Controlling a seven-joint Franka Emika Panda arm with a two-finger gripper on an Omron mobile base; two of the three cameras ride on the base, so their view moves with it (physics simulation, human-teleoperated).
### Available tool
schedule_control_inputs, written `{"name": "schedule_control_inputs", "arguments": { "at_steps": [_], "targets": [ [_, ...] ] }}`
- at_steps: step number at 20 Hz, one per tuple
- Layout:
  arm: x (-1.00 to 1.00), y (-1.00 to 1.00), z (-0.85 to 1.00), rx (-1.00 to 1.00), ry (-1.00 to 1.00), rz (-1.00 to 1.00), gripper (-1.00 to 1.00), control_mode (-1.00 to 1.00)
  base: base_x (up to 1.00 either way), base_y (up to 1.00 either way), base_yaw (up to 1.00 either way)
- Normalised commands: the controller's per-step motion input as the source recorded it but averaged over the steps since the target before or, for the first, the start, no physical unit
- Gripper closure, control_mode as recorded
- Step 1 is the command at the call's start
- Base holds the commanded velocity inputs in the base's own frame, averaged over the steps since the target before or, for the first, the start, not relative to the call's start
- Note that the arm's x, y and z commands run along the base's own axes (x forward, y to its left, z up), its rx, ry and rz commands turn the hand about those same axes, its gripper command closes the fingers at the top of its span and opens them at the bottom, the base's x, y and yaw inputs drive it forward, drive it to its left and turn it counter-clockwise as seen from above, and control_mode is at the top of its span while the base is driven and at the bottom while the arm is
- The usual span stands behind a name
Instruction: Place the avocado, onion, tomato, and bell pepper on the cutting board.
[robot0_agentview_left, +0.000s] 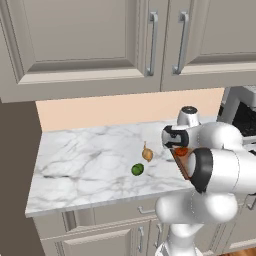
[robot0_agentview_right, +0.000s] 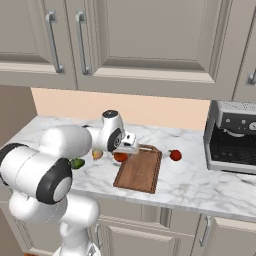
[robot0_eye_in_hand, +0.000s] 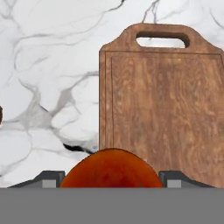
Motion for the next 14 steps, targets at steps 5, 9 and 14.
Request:
{"name": "schedule_control_inputs", "arguments": {
  "at_steps": [5,9,14],
  "targets": [
    [0.48,-0.33,-0.12,0.04,-0.06,0.01,1.00,-1.00,0.00,0.00,0.00],
    [0.11,-0.25,-0.18,0.00,-0.08,0.00,1.00,-1.00,0.00,0.00,0.00],
    [0.06,-0.24,-0.28,0.00,-0.09,0.02,1.00,-1.00,0.00,0.00,0.00]
  ]
}}
